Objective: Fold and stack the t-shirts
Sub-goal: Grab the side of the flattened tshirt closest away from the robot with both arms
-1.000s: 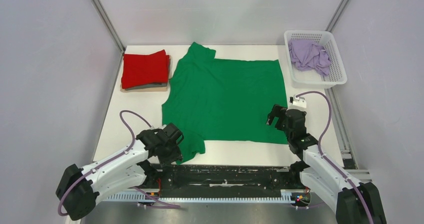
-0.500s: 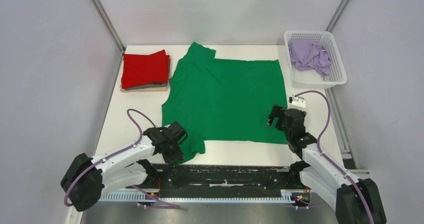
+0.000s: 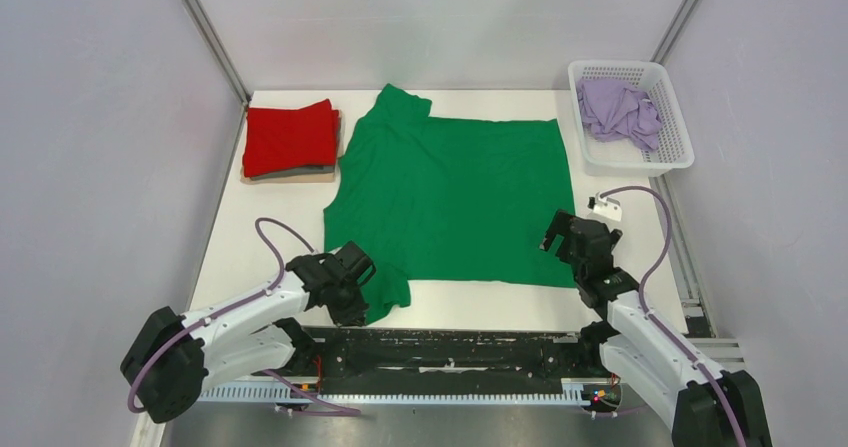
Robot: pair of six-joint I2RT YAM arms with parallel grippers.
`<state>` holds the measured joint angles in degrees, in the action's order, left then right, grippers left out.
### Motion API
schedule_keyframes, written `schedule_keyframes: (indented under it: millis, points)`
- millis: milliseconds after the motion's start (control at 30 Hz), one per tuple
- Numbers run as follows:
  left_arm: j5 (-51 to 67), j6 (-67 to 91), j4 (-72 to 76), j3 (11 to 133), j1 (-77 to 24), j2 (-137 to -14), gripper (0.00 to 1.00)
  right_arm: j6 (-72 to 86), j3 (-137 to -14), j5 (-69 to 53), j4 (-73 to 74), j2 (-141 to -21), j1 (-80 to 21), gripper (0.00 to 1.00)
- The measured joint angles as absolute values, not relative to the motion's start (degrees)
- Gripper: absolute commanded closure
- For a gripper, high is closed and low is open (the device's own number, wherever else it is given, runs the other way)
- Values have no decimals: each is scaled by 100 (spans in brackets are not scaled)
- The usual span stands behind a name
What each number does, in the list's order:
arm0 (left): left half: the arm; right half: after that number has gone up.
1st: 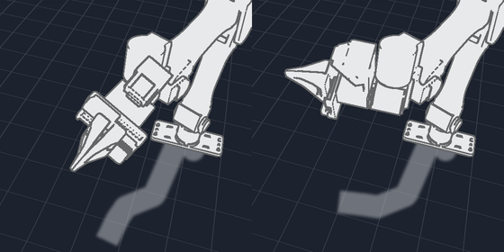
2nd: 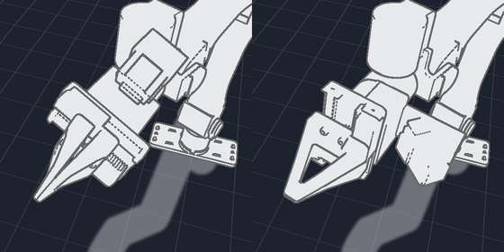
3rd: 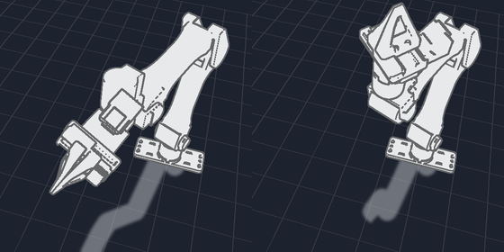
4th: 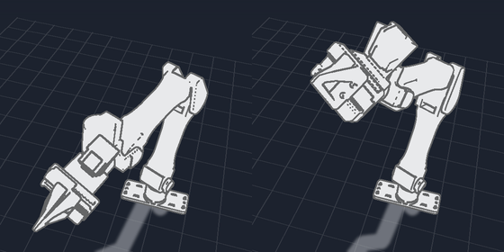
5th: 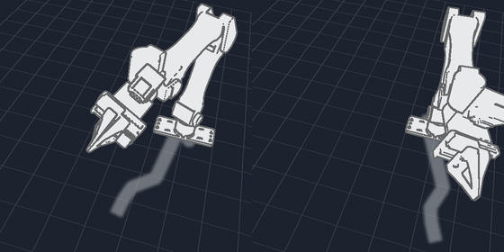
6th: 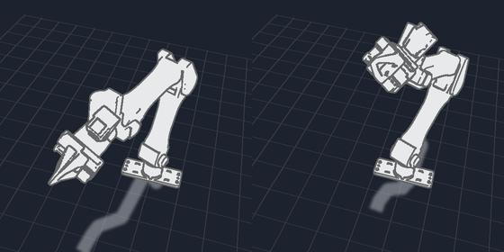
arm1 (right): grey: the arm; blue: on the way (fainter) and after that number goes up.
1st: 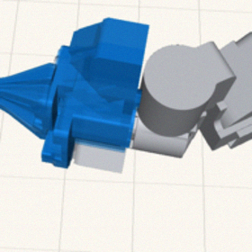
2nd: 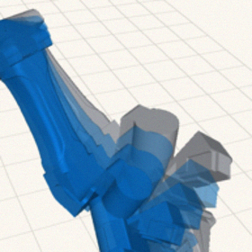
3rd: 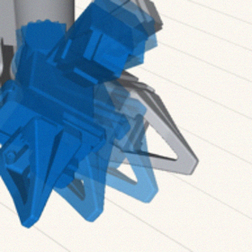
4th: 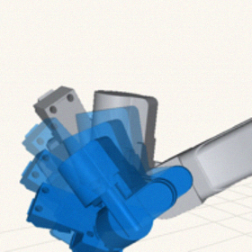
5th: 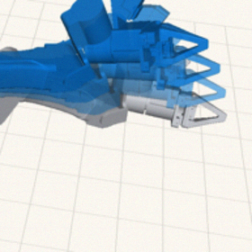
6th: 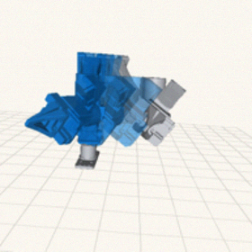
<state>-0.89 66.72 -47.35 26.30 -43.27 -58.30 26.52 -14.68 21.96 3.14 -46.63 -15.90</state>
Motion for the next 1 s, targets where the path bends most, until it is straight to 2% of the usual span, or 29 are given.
schedule_keyframes:
  millis: [100, 300, 800, 1000]
  points:
    - [-89, 6628, -4722, 2547, -4327, -5610, 98, 2827, -1468, 2239, 561, -4506, -1590, 2]
    - [40, 6528, -4762, 2475, -4327, -5269, 98, 3114, -1466, 2390, 1466, -4368, -1590, 24]
    - [357, 6440, -4762, 2283, -4327, -5207, 98, 3079, -1492, 2152, 2394, -4357, -1590, 52]
    - [351, 6440, -4777, 2283, -4327, -5135, 98, 3039, -1492, 2145, 2394, -4401, -1590, 52]
